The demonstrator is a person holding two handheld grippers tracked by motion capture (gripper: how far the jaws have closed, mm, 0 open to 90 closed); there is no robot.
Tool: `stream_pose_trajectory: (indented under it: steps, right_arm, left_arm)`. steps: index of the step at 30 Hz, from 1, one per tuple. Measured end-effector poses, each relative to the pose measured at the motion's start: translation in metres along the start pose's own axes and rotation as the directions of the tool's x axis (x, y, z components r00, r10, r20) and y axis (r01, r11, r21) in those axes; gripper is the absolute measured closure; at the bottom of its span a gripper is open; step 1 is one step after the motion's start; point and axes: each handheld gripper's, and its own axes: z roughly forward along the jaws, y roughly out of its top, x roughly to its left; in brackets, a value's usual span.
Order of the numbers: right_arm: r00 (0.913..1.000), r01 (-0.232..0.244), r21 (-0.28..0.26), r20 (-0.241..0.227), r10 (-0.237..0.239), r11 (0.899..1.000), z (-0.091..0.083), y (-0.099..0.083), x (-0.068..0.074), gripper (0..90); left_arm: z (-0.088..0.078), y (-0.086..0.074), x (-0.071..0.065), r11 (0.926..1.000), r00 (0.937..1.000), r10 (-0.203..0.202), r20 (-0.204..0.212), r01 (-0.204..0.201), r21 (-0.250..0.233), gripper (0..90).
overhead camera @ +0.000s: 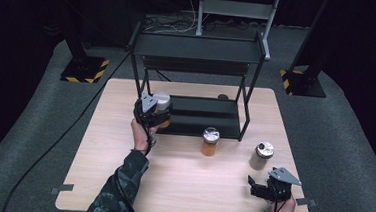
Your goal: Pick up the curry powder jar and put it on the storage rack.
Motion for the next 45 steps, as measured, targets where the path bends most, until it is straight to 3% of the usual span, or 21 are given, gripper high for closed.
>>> stream_pose_trajectory:
  steps: [17, 36, 45]
  right_arm:
    - [1.0000, 0.001, -0.001, 0.001, -0.001, 1.000, 0.000, 0.000, 0.000, 0.6]
    - [1.0000, 0.002, -0.004, 0.001, -0.002, 1.000, 0.000, -0.001, 0.000, 0.6]
    - [1.0000, 0.002, -0.004, 0.000, -0.002, 1.000, 0.000, -0.001, 0.000, 0.6]
  left_arm:
    - [0.010, -0.004, 0.004, 0.9997, 0.9997, -0.021, -0.009, 0.021, 0.012, 34.1]
    - [0.021, -0.013, 0.007, 0.9972, 0.9972, -0.073, -0.017, 0.073, 0.017, 33.9]
    - [0.025, -0.018, 0.007, 0.9970, 0.9967, -0.074, -0.031, 0.075, 0.018, 33.9]
